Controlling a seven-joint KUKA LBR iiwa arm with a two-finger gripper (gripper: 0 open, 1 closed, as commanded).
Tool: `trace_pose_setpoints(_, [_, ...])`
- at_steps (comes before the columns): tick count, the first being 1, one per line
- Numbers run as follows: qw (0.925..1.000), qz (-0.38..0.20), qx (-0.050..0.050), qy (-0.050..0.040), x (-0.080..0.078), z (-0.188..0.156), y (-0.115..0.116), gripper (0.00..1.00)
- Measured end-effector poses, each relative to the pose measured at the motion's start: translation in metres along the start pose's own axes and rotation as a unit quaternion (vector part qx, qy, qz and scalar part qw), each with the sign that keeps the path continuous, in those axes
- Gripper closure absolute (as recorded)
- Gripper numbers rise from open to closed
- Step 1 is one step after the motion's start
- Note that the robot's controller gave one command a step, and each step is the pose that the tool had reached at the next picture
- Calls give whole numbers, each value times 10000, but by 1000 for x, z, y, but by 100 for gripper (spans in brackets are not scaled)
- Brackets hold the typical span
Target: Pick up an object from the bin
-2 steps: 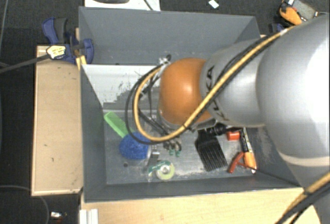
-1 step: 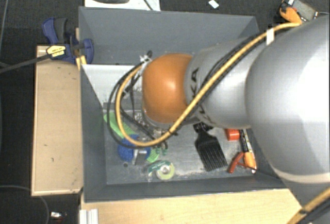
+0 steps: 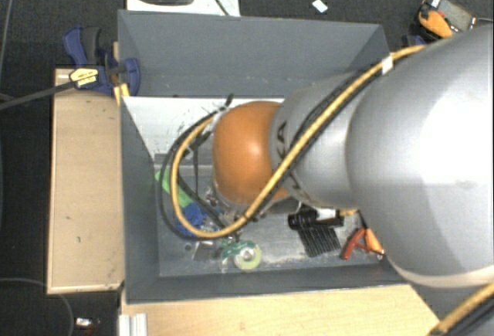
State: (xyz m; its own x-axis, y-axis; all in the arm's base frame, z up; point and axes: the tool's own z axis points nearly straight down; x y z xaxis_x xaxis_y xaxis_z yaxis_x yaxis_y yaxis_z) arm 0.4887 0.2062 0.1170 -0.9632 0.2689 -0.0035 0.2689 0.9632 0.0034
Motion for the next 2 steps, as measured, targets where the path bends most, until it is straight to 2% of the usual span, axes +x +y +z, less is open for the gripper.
trace_pose_setpoints(1, [9995,311,-28,-55,-22,47,9,0])
trace_pose_setpoints(2, [9893,1461,-43,-24,-5,44,18,100])
